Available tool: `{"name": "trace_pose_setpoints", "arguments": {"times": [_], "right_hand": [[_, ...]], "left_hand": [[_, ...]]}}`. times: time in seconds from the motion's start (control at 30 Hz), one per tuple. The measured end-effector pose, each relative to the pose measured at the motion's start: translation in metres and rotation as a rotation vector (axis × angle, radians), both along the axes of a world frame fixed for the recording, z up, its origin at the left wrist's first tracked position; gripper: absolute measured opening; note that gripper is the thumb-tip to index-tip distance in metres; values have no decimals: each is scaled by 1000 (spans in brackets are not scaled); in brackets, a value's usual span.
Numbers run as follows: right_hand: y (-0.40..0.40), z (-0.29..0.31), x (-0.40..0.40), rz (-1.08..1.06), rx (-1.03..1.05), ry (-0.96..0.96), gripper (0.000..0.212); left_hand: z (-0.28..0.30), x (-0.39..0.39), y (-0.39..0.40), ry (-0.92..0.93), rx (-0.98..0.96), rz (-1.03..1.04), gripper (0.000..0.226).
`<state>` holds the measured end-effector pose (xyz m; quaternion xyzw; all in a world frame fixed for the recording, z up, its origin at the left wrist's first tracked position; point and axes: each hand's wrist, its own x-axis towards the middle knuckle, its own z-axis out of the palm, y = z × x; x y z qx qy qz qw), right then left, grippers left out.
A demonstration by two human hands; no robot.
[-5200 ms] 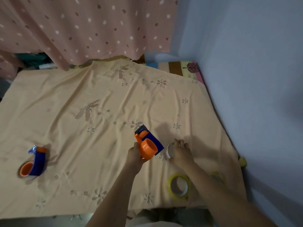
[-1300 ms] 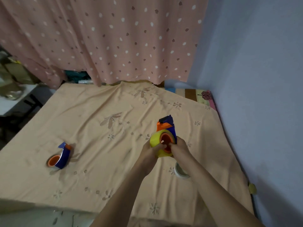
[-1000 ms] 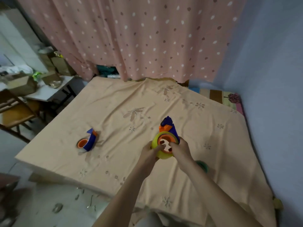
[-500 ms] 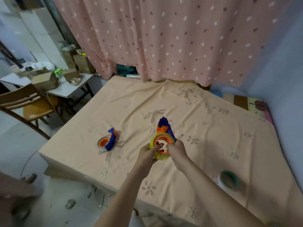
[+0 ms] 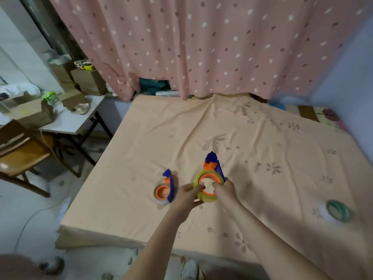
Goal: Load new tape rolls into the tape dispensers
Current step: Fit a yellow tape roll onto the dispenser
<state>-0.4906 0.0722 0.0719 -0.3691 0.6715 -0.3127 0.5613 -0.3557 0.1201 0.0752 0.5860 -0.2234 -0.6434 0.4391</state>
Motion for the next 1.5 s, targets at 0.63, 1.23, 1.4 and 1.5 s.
{"name": "trace_pose_setpoints", "arguments": {"times": [0.63, 1.23, 1.4, 1.5], "right_hand": [[40, 9, 64, 292, 19, 38, 27], [6, -10, 221, 141, 78, 123, 27], [3, -26, 277, 78, 157, 116, 24], [0, -43, 299, 78, 176, 156, 20]], "left_hand": [[8, 85, 50, -16, -27, 51, 37], [-24, 249, -7, 3, 86, -161, 37], [-34, 308, -19, -89, 188, -259, 39], [-45, 333, -27, -102, 219, -278, 39]]}}
